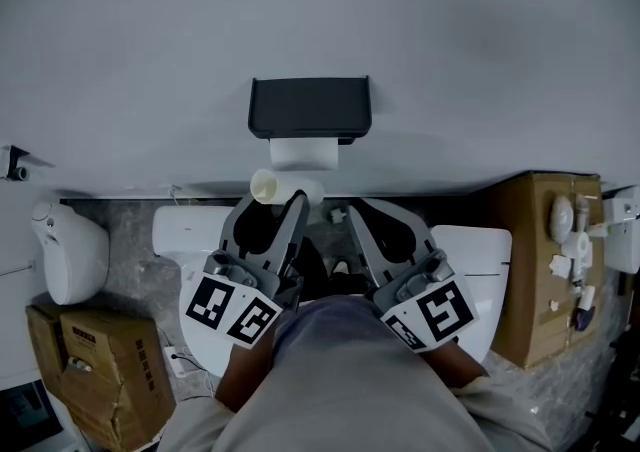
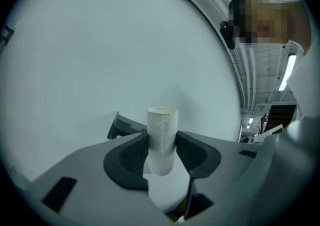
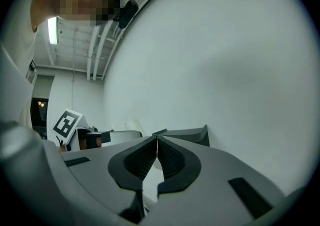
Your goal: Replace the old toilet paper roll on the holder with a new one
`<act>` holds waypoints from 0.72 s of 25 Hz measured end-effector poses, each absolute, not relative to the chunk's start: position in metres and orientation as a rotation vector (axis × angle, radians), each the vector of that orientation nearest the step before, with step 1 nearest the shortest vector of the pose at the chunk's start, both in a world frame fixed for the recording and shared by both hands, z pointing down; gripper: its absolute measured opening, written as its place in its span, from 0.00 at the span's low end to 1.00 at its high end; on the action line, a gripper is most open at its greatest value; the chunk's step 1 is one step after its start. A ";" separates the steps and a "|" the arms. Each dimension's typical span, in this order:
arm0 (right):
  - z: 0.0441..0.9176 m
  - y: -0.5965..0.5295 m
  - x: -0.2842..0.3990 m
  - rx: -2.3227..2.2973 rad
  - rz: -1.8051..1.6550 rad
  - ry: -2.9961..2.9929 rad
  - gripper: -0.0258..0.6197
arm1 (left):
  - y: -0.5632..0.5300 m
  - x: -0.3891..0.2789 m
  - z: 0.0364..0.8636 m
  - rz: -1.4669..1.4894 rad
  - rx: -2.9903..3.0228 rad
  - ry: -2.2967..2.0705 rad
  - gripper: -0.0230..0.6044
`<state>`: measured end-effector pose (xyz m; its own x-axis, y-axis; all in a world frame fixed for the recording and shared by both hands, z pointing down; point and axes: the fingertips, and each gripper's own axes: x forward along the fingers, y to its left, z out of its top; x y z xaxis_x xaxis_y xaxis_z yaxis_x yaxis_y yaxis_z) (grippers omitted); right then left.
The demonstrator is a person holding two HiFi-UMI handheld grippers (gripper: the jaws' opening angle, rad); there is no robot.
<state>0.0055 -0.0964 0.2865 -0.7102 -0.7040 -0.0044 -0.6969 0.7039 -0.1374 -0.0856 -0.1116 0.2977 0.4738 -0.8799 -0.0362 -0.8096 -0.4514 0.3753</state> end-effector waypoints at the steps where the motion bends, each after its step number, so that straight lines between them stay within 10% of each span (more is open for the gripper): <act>1: 0.284 -0.097 0.005 -1.174 -0.166 2.854 0.07 | -0.114 -0.087 0.294 -0.324 2.426 -1.440 0.31; 18: 0.276 -0.110 0.018 -1.204 -0.106 2.851 0.07 | -0.182 -0.110 0.235 -0.072 2.615 -1.597 0.31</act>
<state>0.0179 -0.1104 0.2760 -0.6970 -0.7169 -0.0149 -0.7138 0.6956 -0.0808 -0.1101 -0.1817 0.2347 0.4567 -0.8896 -0.0001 -0.8860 -0.4548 0.0902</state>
